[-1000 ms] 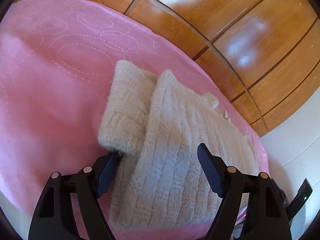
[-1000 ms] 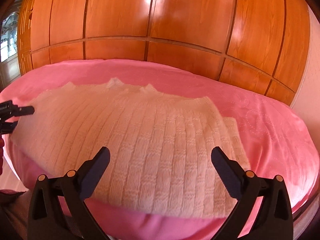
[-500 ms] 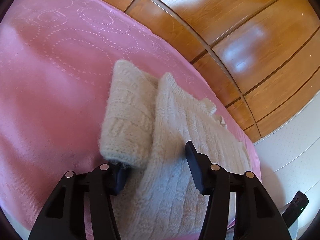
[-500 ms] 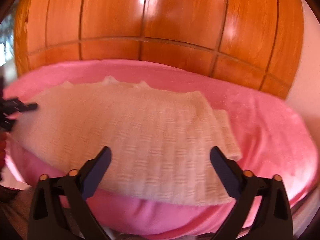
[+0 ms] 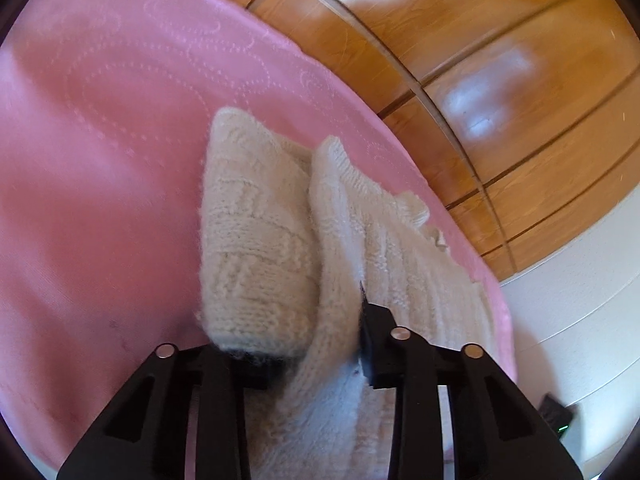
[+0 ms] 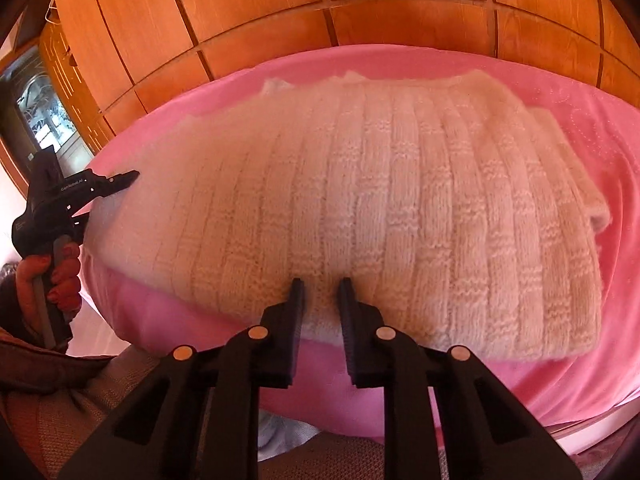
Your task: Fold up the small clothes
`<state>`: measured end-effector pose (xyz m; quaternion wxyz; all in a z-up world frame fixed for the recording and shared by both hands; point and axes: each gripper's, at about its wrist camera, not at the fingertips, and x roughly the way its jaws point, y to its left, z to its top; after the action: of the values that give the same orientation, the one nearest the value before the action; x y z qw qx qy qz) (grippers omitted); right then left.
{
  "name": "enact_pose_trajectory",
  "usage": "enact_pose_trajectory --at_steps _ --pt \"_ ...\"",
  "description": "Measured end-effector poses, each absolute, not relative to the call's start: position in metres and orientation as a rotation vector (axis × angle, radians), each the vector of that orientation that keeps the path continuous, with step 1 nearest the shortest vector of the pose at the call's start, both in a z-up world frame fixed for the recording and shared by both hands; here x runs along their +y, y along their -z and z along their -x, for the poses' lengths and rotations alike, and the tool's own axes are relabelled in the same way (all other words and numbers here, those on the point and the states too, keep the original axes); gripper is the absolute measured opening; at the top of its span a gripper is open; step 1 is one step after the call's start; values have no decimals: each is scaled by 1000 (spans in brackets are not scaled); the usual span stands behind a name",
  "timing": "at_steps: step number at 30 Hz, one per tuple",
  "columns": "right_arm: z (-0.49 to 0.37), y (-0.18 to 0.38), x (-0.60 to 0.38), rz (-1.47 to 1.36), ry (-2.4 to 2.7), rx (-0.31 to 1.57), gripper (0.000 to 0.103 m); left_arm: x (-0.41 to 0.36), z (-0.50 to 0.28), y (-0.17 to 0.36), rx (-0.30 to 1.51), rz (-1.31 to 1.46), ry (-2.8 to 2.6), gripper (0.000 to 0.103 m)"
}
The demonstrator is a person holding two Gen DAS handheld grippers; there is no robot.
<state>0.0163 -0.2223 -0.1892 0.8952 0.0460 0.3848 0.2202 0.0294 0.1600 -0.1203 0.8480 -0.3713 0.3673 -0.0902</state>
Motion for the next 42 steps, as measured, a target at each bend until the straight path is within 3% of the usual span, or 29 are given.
enact_pose_trajectory --at_steps 5,19,20,22,24,26,29,32,37,42 --pt "-16 190 -228 -136 -468 799 18 161 -26 95 732 850 230 24" --pt "-17 189 -251 -249 -502 810 20 76 -36 -9 611 639 479 23" --pt "-17 189 -252 -263 -509 810 23 63 -39 -17 602 609 511 23" --pt "-16 183 -264 -326 -552 789 40 43 -44 -27 595 568 553 23" --pt "-10 171 -277 -342 -536 717 65 24 -48 -33 596 535 588 23" --pt "-4 160 -287 -295 -471 656 75 8 -52 -36 599 509 620 23" --pt "1 150 -304 -190 -234 604 101 -16 -58 -38 606 462 656 23" --pt "-5 157 -325 -156 -12 643 101 -40 -67 -33 624 436 695 23" --pt "-19 192 -362 -342 50 816 101 -69 -83 -26 654 397 726 23" --pt "-17 194 -363 -337 43 790 101 -102 -98 -11 708 354 754 23"
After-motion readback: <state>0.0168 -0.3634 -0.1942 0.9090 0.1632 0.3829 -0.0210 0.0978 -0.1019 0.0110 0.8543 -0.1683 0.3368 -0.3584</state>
